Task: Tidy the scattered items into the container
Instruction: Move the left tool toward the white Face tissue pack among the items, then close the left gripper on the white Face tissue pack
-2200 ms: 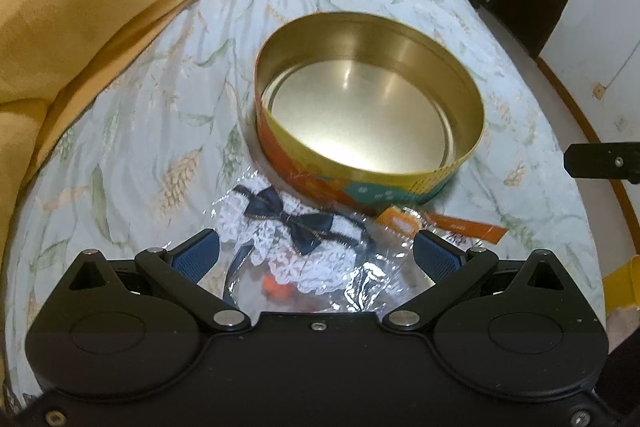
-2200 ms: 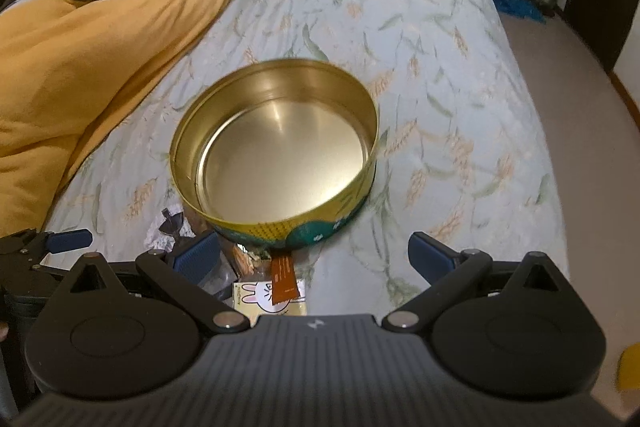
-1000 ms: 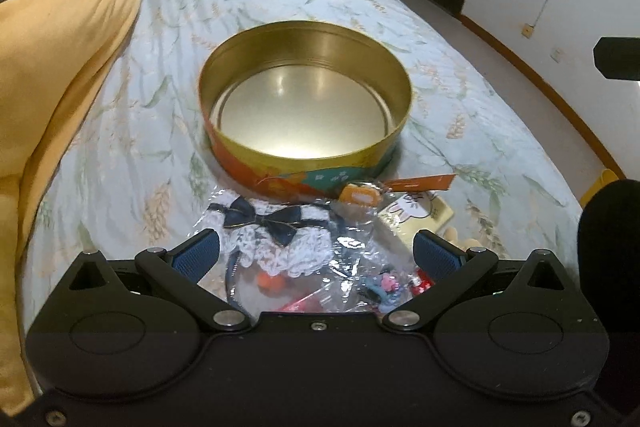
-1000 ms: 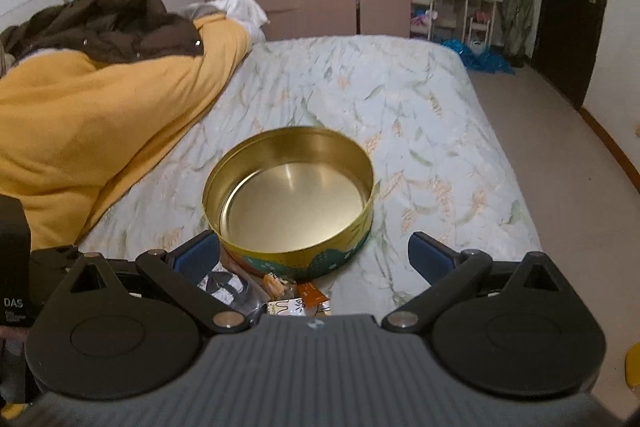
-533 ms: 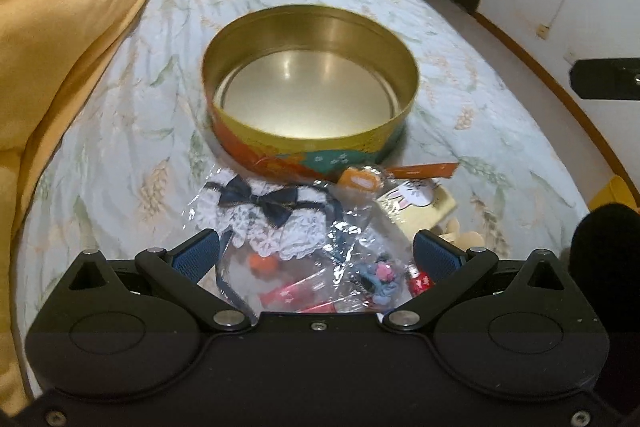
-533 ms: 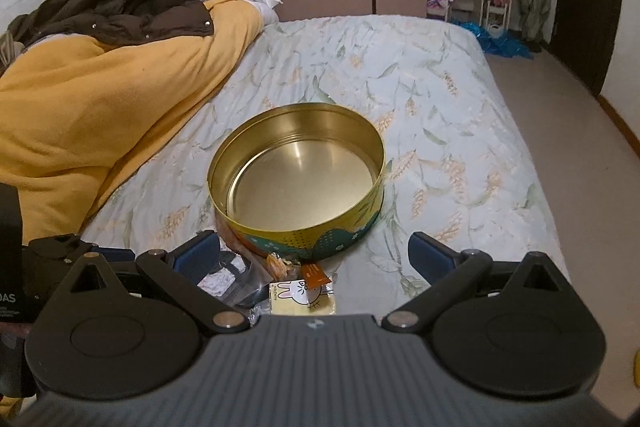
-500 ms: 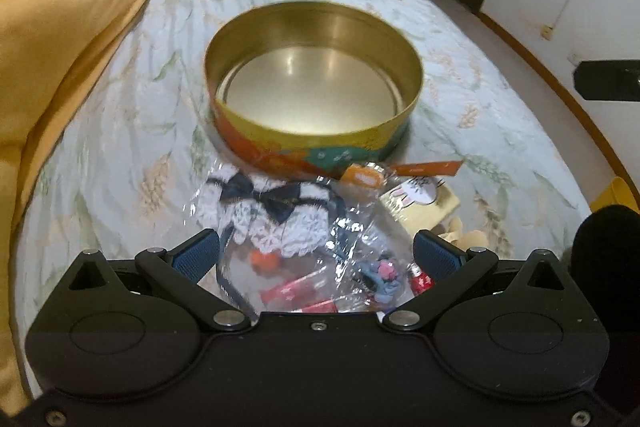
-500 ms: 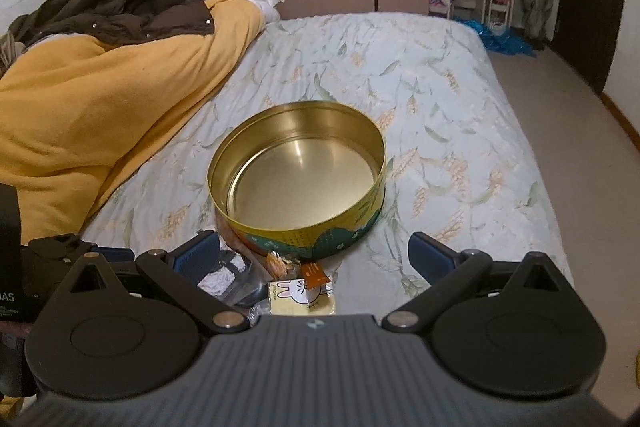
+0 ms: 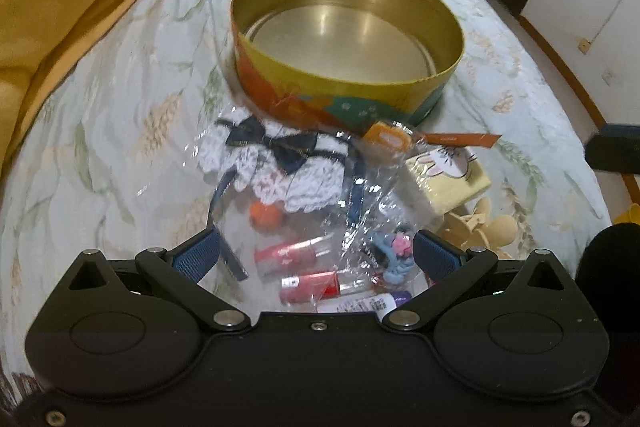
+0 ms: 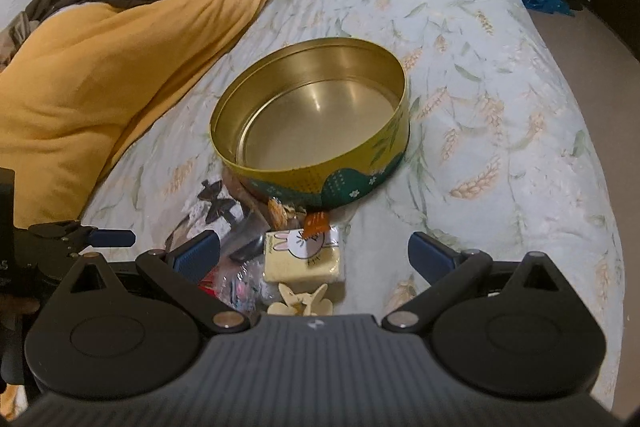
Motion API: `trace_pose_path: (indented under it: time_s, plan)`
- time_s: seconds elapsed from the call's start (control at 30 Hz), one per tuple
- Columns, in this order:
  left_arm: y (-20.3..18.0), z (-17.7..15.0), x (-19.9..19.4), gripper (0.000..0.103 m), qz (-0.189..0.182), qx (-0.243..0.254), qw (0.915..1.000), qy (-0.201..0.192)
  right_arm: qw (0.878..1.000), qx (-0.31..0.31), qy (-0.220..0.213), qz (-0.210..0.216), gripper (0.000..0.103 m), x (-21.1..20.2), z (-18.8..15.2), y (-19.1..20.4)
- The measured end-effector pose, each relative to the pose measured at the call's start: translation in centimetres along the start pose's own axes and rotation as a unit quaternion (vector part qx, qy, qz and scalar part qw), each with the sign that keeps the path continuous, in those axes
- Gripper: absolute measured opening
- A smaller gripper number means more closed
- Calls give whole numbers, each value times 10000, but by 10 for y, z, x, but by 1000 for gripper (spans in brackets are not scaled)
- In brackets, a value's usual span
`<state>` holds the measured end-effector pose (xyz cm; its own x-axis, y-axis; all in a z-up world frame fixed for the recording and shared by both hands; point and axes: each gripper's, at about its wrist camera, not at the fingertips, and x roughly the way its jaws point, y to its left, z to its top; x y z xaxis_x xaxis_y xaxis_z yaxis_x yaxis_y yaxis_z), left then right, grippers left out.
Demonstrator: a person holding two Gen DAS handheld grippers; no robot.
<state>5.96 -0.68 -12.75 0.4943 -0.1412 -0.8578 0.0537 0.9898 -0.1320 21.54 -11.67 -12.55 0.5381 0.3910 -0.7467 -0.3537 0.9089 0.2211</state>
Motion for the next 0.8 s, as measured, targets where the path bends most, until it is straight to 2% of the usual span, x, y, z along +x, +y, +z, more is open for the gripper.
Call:
trace_pose_path:
  time_s: [0.17,0.3,0.8]
  plan:
    - [4,-1,-5,102,-11,37,10000,22,10000,15,31,-84,103,-3,-13,-10]
    - [-1,-8,-9,102,-166,373,9991,108,9995,221,115,-197,103,-1,-16,-22]
    - [-62,-52,1,102,-888,1184,9869,637,9993,14,380,-67,103,16,-25,-5]
